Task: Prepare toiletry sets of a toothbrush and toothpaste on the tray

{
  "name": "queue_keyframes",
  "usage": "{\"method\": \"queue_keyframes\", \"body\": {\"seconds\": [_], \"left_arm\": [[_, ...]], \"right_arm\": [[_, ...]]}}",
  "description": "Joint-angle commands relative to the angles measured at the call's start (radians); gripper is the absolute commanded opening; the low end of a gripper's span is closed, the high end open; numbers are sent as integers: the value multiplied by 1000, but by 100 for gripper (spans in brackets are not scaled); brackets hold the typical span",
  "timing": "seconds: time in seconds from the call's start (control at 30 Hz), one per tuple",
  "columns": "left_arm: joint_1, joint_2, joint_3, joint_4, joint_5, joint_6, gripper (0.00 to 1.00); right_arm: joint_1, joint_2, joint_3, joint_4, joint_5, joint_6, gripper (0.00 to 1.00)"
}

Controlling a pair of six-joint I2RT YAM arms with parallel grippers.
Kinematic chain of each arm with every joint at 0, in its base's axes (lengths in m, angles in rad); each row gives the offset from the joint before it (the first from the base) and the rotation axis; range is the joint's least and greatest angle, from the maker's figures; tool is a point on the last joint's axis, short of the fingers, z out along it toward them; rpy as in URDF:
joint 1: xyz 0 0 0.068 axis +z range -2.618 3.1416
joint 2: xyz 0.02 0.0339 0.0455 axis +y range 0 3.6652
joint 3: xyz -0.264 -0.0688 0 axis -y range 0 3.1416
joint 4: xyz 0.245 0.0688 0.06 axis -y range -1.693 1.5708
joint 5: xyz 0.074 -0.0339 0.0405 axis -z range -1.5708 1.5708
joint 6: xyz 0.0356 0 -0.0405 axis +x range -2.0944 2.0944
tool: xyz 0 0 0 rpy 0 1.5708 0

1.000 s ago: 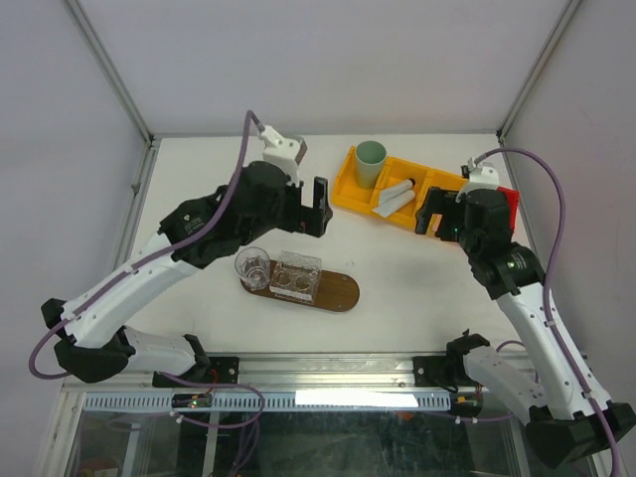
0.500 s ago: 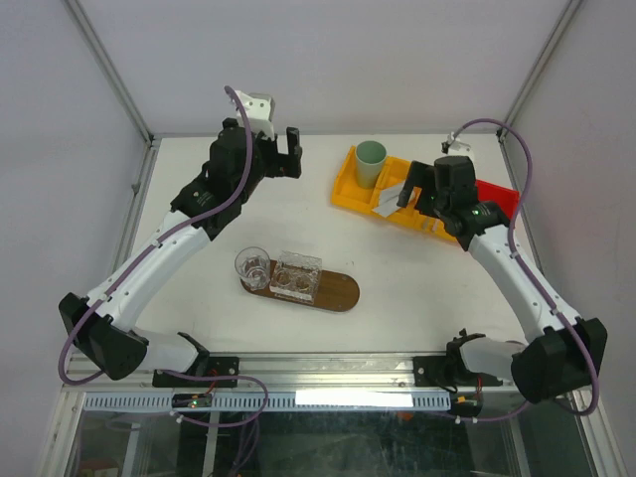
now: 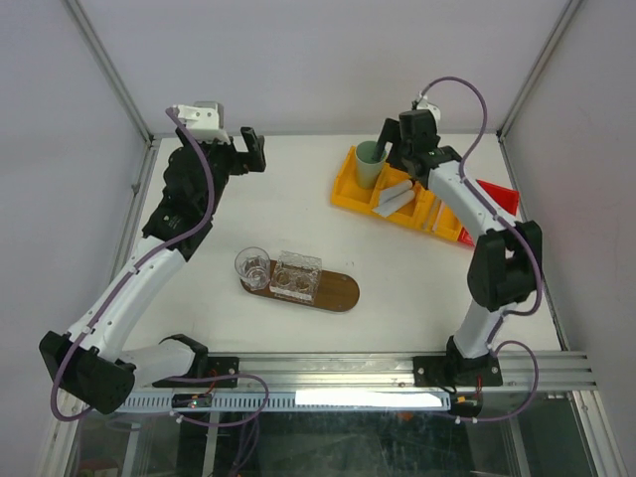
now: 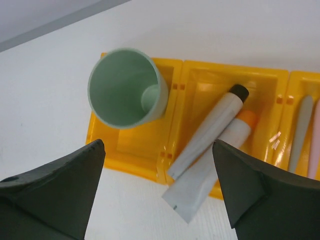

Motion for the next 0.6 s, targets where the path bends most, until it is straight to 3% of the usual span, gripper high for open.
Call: {"method": "queue_keyframes", "body": {"seconds": [0.0,0.17,0.27,0.47,0.57], "left_arm": [[-2,11,-19,105,13,58,99],[4,14,-23,115,51,39,99],[13,20,-27,119,55,34,99],[26,33,-20,117,67,17,99],[31,30,-14,109,66,8,99]], "right_arm": [[8,143,207,-6,60,6,92],[8,326,419,-120,109,10,87],[8,397,502,-158,122,12,79],[12,492,619,-222,126,32,46],[19,524,666,-276,160,48,38]]}}
